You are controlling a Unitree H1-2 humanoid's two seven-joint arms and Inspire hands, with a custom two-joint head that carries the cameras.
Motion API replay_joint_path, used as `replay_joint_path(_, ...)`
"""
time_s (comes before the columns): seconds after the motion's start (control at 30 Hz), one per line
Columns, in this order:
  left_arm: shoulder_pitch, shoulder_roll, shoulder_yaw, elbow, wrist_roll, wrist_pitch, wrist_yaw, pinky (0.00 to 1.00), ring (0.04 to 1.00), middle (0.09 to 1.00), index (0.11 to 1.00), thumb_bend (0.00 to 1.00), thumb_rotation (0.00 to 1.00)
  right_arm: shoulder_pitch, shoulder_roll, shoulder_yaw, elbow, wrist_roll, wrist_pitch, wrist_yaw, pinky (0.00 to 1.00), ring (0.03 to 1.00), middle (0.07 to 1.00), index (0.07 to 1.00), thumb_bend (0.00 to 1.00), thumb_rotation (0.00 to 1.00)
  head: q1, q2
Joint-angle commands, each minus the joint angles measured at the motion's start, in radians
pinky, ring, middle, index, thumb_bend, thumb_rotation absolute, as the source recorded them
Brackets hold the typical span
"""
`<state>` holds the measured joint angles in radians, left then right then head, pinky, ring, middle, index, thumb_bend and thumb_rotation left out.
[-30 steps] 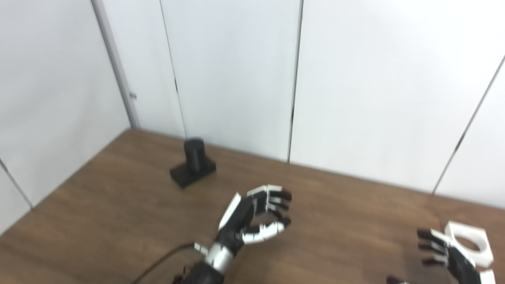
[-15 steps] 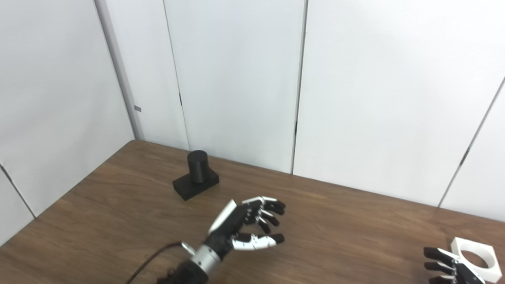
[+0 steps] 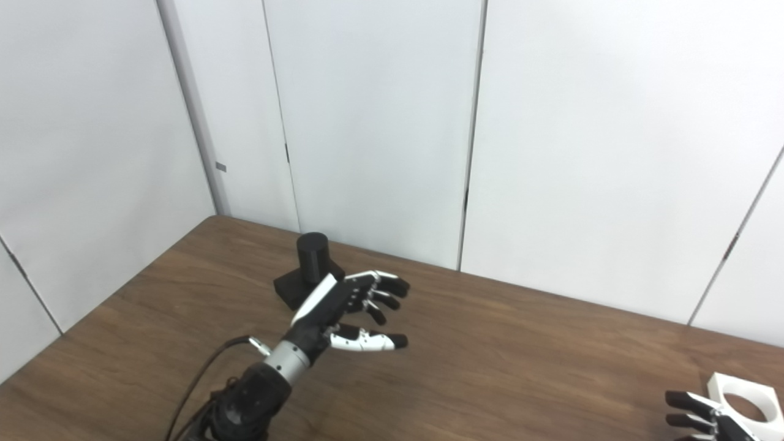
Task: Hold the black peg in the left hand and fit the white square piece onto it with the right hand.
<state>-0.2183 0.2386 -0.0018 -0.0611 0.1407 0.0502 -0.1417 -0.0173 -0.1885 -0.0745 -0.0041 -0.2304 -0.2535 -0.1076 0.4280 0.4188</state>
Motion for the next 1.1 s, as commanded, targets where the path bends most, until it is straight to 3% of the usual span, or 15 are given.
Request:
replay_joint_path(0.0, -0.044, 0.018, 0.020, -0.053, 0.008, 0.008, 0.020, 0.60, 0.721, 0.777, 0.712, 0.81, 0.12, -0.021, -0.016, -0.012, -0.022, 0.010, -0.021, -0.001, 0.47, 0.625, 0.689, 0.657, 0.45, 0.15, 0.001, 0.000)
replay_joint_path(0.23, -0.059, 0.020, 0.062, -0.096, 0.032, 0.073, 0.060, 0.66, 0.778, 0.810, 0.738, 0.82, 0.16, -0.021, -0.017, -0.008, -0.018, 0.004, -0.027, 0.000, 0.46, 0.632, 0.695, 0.663, 0.44, 0.16, 0.004, 0.000)
replay_joint_path(0.57, -0.130, 0.066, 0.111, -0.071, 0.066, 0.078, 0.099, 0.73, 0.813, 0.835, 0.764, 0.78, 0.10, -0.027, -0.018, -0.014, -0.009, 0.006, -0.032, -0.006, 0.47, 0.623, 0.693, 0.664, 0.47, 0.26, 0.003, -0.001)
replay_joint_path(0.67, -0.152, 0.087, 0.116, -0.062, 0.112, 0.095, 0.125, 0.76, 0.858, 0.846, 0.766, 0.79, 0.13, -0.028, -0.018, -0.017, -0.004, 0.011, -0.034, -0.008, 0.47, 0.617, 0.690, 0.663, 0.48, 0.28, 0.002, -0.001)
replay_joint_path(0.83, -0.190, 0.121, 0.135, -0.001, 0.120, 0.059, 0.156, 0.83, 0.900, 0.864, 0.770, 0.81, 0.15, -0.026, -0.019, -0.016, -0.012, 0.006, -0.024, -0.005, 0.46, 0.616, 0.687, 0.662, 0.49, 0.29, 0.004, 0.004)
replay_joint_path(1.0, -0.208, 0.144, 0.138, 0.004, 0.146, 0.081, 0.165, 0.81, 0.905, 0.888, 0.782, 0.79, 0.18, -0.023, -0.017, -0.016, -0.021, 0.015, -0.011, 0.001, 0.44, 0.598, 0.679, 0.655, 0.49, 0.29, 0.007, 0.005)
replay_joint_path(1.07, -0.214, 0.154, 0.143, 0.013, 0.148, 0.084, 0.166, 0.74, 0.877, 0.876, 0.781, 0.80, 0.18, -0.022, -0.019, -0.017, -0.022, 0.013, -0.015, 0.000, 0.44, 0.598, 0.680, 0.654, 0.50, 0.32, 0.007, 0.006)
